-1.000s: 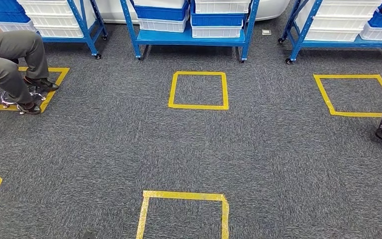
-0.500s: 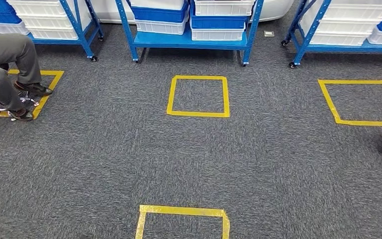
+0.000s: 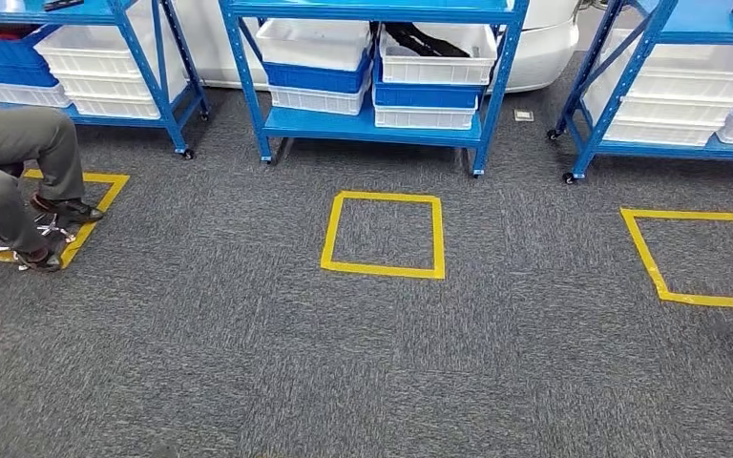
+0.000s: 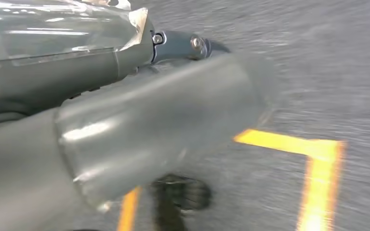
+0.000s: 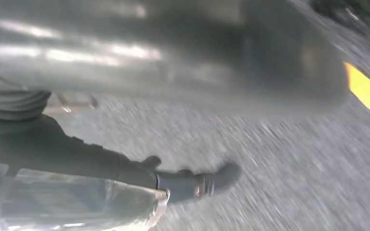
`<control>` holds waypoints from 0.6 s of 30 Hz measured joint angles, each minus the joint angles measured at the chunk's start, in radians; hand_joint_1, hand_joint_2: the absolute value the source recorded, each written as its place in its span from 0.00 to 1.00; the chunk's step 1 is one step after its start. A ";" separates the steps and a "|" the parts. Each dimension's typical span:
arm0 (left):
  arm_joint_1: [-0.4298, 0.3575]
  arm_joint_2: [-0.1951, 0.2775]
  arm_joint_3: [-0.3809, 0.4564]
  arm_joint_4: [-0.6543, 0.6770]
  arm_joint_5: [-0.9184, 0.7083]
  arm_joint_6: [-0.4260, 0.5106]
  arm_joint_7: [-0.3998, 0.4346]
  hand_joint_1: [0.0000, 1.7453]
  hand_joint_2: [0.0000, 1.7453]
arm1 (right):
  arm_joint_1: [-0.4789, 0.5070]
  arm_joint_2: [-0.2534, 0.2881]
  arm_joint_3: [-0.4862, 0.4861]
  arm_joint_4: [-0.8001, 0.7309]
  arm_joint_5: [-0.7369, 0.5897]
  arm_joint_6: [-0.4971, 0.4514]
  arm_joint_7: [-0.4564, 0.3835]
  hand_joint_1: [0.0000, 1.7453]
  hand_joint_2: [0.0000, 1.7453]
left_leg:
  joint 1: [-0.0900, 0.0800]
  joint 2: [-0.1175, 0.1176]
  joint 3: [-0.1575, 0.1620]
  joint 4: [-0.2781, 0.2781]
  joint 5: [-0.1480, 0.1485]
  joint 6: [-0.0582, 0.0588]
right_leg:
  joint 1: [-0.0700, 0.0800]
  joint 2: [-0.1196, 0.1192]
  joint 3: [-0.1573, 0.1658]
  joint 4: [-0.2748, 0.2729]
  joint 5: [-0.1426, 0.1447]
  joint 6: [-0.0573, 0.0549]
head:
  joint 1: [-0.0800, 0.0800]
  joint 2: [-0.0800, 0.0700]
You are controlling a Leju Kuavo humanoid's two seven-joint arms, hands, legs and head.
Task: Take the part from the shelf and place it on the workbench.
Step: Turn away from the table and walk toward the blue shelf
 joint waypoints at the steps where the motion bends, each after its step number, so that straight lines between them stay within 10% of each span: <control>1: -0.019 -0.002 0.000 -0.002 0.000 0.000 0.000 0.00 0.00 | -0.017 -0.002 0.000 -0.005 0.000 0.000 0.000 0.00 0.00 | 0.001 0.005 -0.052 0.054 -0.001 0.001 | 0.001 0.006 -0.002 0.002 0.002 -0.017 | -0.003 0.000; 4: -0.023 -0.003 -0.002 -0.005 0.000 0.000 0.002 0.00 0.00 | -0.026 -0.004 0.000 -0.008 0.000 -0.001 0.002 0.00 0.00 | -0.001 0.012 -0.215 0.212 -0.074 0.003 | 0.006 0.007 0.003 0.002 -0.007 -0.045 | -0.008 0.000; 7: 0.022 -0.001 0.002 -0.003 0.000 0.000 0.006 0.00 0.00 | 0.017 -0.002 -0.001 -0.002 0.000 0.000 0.006 0.00 0.00 | 0.004 0.013 -0.292 0.236 -0.116 -0.008 | 0.003 0.006 0.044 0.002 -0.037 -0.044 | -0.008 0.000; 12: 0.060 -0.002 0.005 0.005 -0.004 0.000 0.006 0.00 0.00 | 0.042 0.002 -0.002 0.006 0.000 0.002 0.007 0.00 0.00 | 0.004 0.039 -0.294 0.067 0.120 -0.007 | 0.004 0.006 0.100 -0.006 -0.085 -0.004 | -0.016 0.000; 15: 0.059 -0.003 0.005 0.006 -0.007 0.001 0.004 0.00 0.00 | 0.039 -0.001 -0.002 0.007 -0.002 0.005 0.007 0.00 0.00 | -0.003 0.027 -0.265 0.037 0.119 0.022 | 0.009 0.005 0.093 0.026 -0.057 0.030 | -0.014 0.000; 18: 0.059 -0.004 0.005 0.006 -0.008 0.001 0.004 0.00 0.00 | 0.038 0.000 -0.002 0.007 -0.003 0.006 0.006 0.00 0.00 | -0.010 0.021 -0.209 -0.002 0.105 0.048 | 0.009 0.004 -0.033 0.196 -0.022 0.031 | -0.004 0.000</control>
